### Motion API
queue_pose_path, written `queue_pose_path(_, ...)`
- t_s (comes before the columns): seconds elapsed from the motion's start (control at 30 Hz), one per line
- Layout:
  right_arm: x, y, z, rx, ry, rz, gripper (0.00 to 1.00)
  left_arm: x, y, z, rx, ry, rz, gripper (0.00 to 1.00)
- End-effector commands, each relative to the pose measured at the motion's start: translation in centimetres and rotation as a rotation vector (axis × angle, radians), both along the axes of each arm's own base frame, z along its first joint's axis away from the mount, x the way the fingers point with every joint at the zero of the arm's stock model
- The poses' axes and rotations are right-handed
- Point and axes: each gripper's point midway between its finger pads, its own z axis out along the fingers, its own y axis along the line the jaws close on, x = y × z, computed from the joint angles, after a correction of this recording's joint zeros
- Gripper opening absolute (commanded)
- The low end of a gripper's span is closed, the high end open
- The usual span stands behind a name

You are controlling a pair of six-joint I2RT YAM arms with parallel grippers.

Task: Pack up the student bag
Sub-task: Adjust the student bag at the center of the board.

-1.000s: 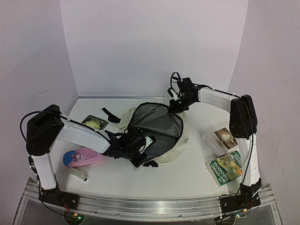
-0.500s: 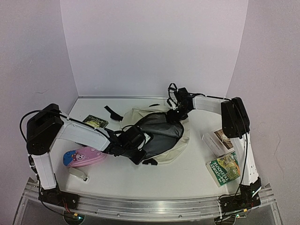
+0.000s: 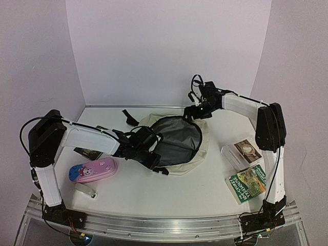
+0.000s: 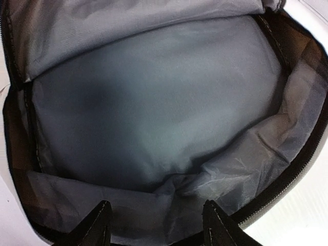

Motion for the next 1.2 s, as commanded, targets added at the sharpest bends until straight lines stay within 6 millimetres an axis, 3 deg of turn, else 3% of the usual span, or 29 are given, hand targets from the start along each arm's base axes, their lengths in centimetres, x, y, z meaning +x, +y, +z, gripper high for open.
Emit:
queue_pose_path(0.0,-1.2,0.6,5.2,0.105,-0.033,0.022,0.95,3.1,0.7,5.5,-0.104,-0.079,0.110,0.60)
queue_pose_path(0.17,-2.4,0.4,4.0,0.092,0.007,0.041,0.96,7.6,3.3,9.0,-0.236,-0.096,0.231,0.56)
queue_pose_path(0.3,-3.9,-0.2,3.2,0.078,0.037,0.050,0.97,10.7,4.5,9.9,-0.280,-0.103,0.272,0.52)
queue_pose_path(0.57,-4.8,-3.0,0.5,-0.070,0.034,0.023,0.94,15.5,3.4,8.4,-0.319,-0.068,0.242,0.48)
queue_pose_path(0.7,-4.8,-3.2,-1.1,-0.094,0.059,0.020,0.93,15.3,2.1,8.7,-0.351,-0.066,0.165,0.62)
queue_pose_path(0.9,-4.6,-3.2,-3.4,-0.112,0.098,0.015,0.86,12.8,1.9,9.8,-0.421,-0.072,0.069,0.80)
queue_pose_path(1.0,-4.5,-3.2,-4.1,-0.115,0.111,0.016,0.79,12.3,2.1,9.4,-0.431,-0.078,0.062,0.83)
queue_pose_path(1.17,-4.6,-2.8,-4.4,-0.097,0.125,0.018,0.74,13.8,1.4,8.0,-0.381,-0.053,0.070,0.79)
